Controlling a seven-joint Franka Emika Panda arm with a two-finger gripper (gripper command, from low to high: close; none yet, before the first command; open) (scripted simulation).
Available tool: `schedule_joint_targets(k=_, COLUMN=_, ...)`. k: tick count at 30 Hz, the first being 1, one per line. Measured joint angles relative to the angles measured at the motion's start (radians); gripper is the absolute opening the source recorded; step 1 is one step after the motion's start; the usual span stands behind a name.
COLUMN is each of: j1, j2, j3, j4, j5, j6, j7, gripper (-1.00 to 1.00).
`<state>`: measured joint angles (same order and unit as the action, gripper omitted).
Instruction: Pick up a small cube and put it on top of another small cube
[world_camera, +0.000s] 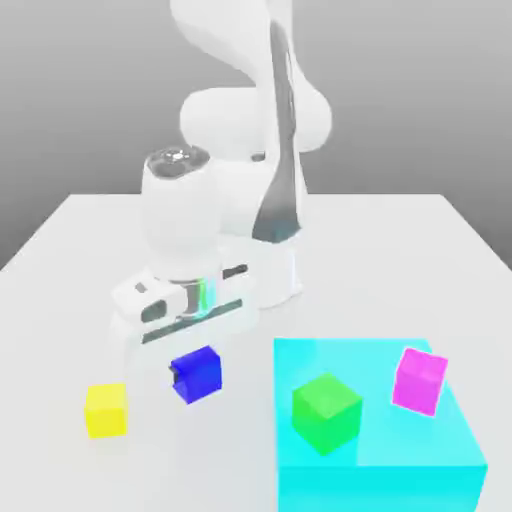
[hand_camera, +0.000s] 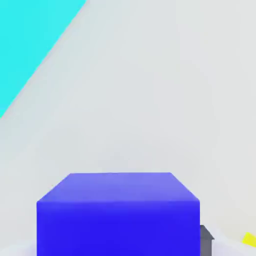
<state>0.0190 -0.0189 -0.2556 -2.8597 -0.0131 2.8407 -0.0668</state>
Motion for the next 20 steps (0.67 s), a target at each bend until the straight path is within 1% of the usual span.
schedule_joint_targets(k=6, j1=0.135, j2=-0.052, j3=0.073, j4=0.188, j5=0.003, j6=-0.244, j7=0.03, gripper=-1.0)
schedule_joint_targets(k=11, j1=0.219, j2=-0.097, j3=0.139, j4=0.362, j5=0.002, j6=-0.461, j7=0.061, gripper=-1.0)
schedule_joint_targets(k=12, j1=0.231, j2=-0.097, j3=0.151, j4=0.387, j5=0.003, j6=-0.485, j7=0.065, gripper=-1.0)
schedule_joint_targets(k=14, j1=0.244, j2=-0.058, j3=0.158, j4=0.39, j5=0.009, j6=-0.449, j7=0.064, gripper=-1.0)
schedule_joint_targets(k=16, j1=0.248, j2=-0.001, j3=0.157, j4=0.373, j5=0.015, j6=-0.375, j7=0.06, gripper=-1.0)
schedule_joint_targets(k=17, j1=0.252, j2=0.014, j3=0.153, j4=0.368, j5=0.016, j6=-0.356, j7=0.059, gripper=1.0)
schedule_joint_targets(k=20, j1=0.254, j2=0.014, j3=0.153, j4=0.368, j5=0.016, j6=-0.356, j7=0.059, gripper=1.0)
